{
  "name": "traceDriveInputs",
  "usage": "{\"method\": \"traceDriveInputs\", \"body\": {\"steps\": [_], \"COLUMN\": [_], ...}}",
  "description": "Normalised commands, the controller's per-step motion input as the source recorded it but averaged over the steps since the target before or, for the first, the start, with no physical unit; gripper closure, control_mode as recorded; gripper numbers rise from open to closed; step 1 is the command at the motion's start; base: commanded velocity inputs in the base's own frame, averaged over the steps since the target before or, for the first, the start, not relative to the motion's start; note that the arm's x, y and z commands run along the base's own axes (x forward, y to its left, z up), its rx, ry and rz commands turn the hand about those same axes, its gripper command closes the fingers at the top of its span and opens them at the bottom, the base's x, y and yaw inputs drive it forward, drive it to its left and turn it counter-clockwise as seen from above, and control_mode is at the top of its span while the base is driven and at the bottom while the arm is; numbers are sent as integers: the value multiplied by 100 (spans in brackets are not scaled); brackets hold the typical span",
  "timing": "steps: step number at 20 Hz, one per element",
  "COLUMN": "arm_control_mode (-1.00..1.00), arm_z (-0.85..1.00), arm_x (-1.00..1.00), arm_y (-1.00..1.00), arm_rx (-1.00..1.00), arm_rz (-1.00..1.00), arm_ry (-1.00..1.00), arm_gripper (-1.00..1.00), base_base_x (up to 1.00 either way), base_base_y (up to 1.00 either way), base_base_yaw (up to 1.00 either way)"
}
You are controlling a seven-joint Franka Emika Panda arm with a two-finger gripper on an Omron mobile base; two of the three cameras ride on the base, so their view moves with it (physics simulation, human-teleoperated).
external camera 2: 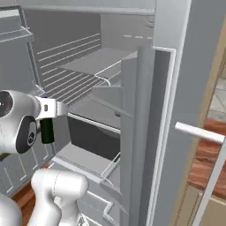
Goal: Place the beer on the top shelf of the fridge to keep it out of children's reach, and place the eggplant and mango on lower shelves for easy access.
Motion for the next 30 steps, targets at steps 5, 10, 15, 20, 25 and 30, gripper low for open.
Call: {"method": "traceDriveInputs", "body": {"steps": [5,10,15,20,25,30], "arm_control_mode": [100,100,100,-100,-100,-100], "arm_z": [0,0,0,1,32,66], "arm_x": [0,0,0,3,0,0], "arm_y": [0,0,0,0,-9,-2], "arm_rx": [0,0,0,3,10,10], "arm_rz": [0,0,0,-10,-7,-1], "arm_ry": [0,0,0,-20,-37,-36], "arm_gripper": [100,100,100,100,100,100], "base_base_x": [23,42,57,17,0,0], "base_base_y": [1,0,0,1,0,0], "base_base_yaw": [-59,-41,-28,-9,0,0]}}
